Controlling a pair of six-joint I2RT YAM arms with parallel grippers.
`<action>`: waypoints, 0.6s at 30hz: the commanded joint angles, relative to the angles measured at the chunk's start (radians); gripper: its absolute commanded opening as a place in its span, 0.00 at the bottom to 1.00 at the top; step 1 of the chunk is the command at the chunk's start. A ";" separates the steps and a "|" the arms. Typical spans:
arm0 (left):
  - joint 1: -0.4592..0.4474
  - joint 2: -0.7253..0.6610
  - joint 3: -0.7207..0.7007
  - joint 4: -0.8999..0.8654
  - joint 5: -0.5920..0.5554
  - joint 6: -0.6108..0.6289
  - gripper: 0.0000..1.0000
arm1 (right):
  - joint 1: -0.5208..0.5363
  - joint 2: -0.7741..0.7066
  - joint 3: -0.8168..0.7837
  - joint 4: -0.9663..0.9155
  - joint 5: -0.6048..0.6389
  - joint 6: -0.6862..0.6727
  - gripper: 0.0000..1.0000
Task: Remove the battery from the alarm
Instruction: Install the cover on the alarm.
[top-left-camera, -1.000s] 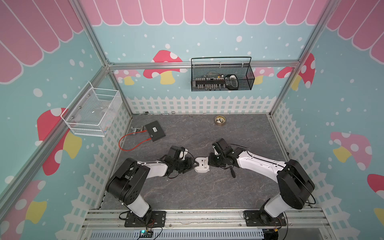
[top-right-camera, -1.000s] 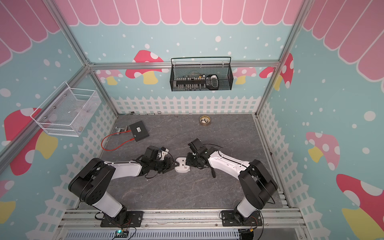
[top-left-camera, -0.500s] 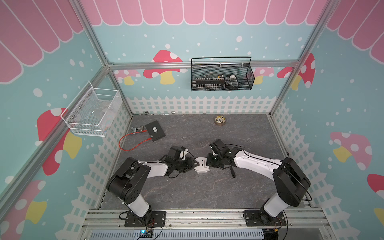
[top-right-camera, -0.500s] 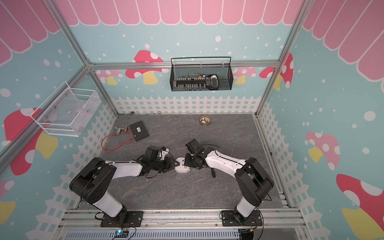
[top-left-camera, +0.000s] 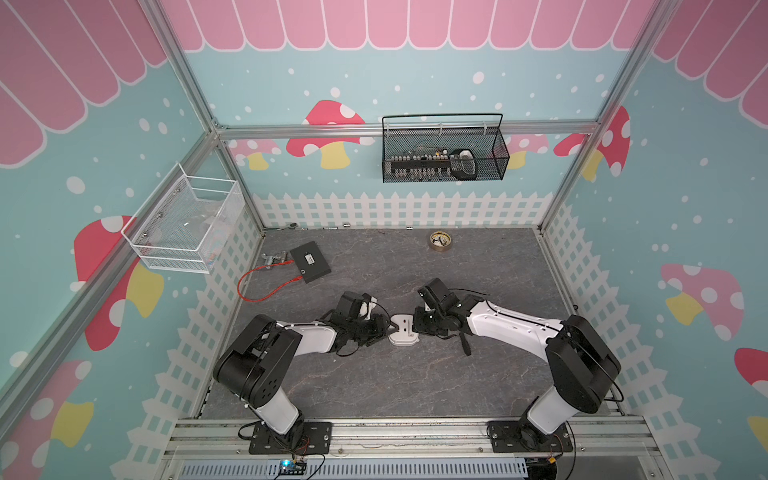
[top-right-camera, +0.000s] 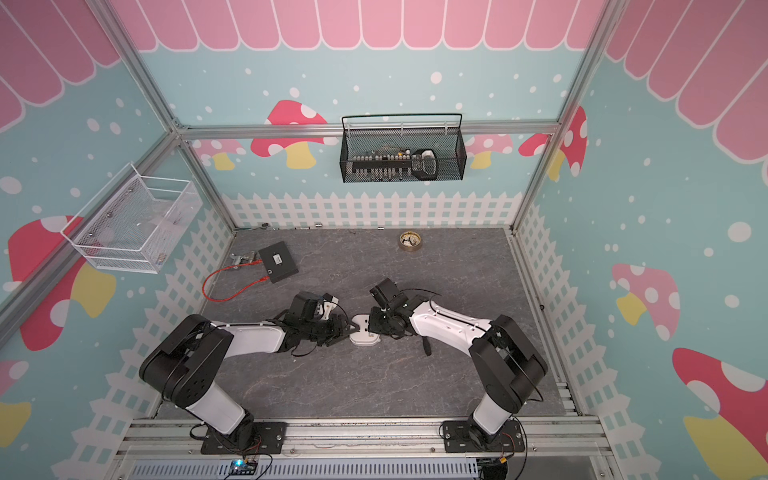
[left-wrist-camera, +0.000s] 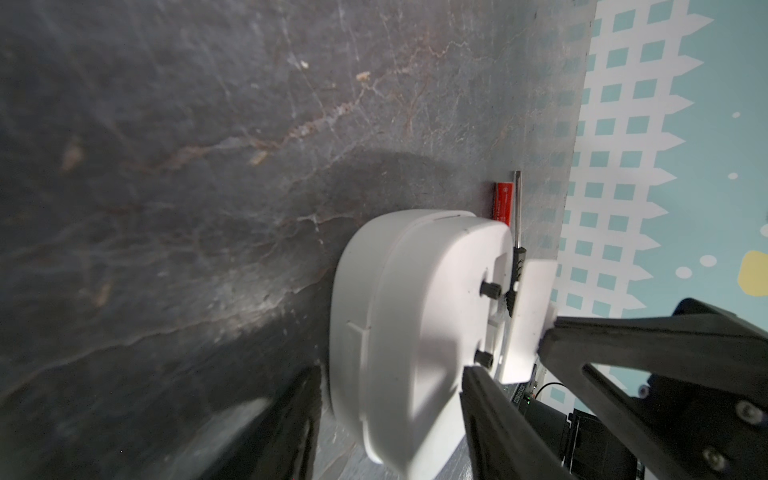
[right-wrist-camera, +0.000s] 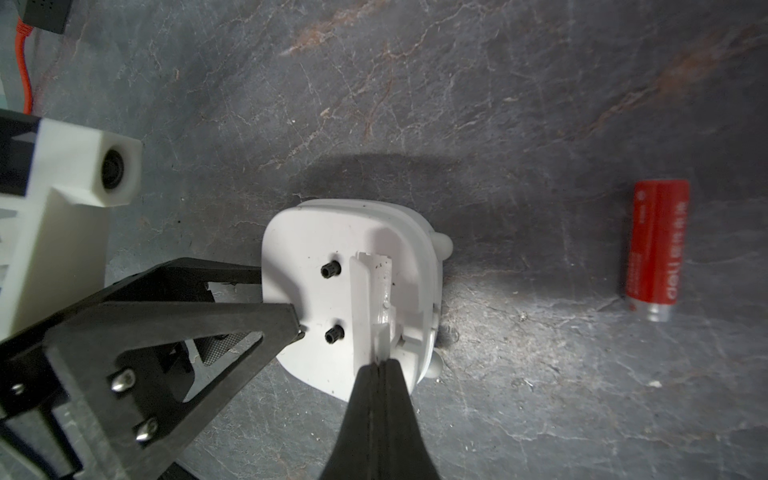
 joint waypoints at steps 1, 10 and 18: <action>-0.003 0.006 0.017 0.011 -0.005 -0.004 0.57 | 0.025 0.002 -0.024 -0.002 0.016 0.020 0.00; -0.003 0.001 0.017 0.013 -0.005 -0.007 0.57 | 0.029 -0.007 -0.045 0.018 0.018 0.050 0.00; -0.003 0.003 0.018 0.017 0.001 -0.009 0.57 | 0.030 -0.002 -0.037 0.026 0.029 0.053 0.00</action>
